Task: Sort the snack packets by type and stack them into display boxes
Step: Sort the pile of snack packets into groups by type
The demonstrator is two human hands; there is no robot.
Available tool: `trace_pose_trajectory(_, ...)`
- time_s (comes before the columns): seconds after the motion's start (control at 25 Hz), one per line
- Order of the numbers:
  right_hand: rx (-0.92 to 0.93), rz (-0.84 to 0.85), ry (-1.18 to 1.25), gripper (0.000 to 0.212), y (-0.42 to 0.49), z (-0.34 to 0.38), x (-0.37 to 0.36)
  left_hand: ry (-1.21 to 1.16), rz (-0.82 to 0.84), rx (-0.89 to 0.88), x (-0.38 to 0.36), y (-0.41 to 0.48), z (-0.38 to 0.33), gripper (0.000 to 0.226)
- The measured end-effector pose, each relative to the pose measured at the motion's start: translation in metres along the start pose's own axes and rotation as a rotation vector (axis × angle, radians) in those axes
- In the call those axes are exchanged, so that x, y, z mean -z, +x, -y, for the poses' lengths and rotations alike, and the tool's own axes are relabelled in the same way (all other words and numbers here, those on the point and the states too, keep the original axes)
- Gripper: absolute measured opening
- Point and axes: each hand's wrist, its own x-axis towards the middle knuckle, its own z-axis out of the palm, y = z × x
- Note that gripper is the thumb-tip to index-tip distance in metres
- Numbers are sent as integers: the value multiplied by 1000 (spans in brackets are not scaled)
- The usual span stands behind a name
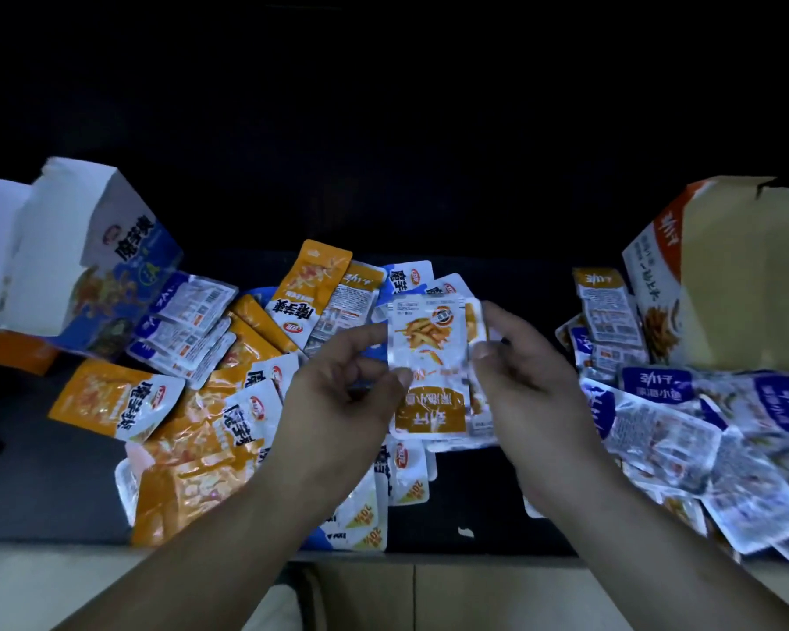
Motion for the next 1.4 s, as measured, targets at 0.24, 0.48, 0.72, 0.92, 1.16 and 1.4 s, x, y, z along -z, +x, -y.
trace_pose_trajectory(0.24, -177, -51, -68, 62, -19, -6, 41, 448, 179, -298, -29, -13, 4, 34)
trace_pose_trajectory(0.48, -43, -351, -417, 54, -12, -9, 136, 263, 325, -133, -73, -30, 3, 45)
trace_pose_trajectory(0.72, 273, -485, -1300, 54, -2, -52, 165, 368, 265, -296, -92, -45, 0, 44)
trace_pose_trajectory(0.92, 476, -434, -1299, 34, -13, -48, 148, 451, 250, -89, -76, -50, 24, 38)
trace_pose_trajectory(1.16, 335, 114, -783, 41, -23, -52, 51, 643, 198, -317, -7, -52, 30, 22)
trace_pose_trajectory(1.4, 315, 288, -1109, 95, 0, -54, -1, 1269, 97, -196, 85, -41, 65, 98)
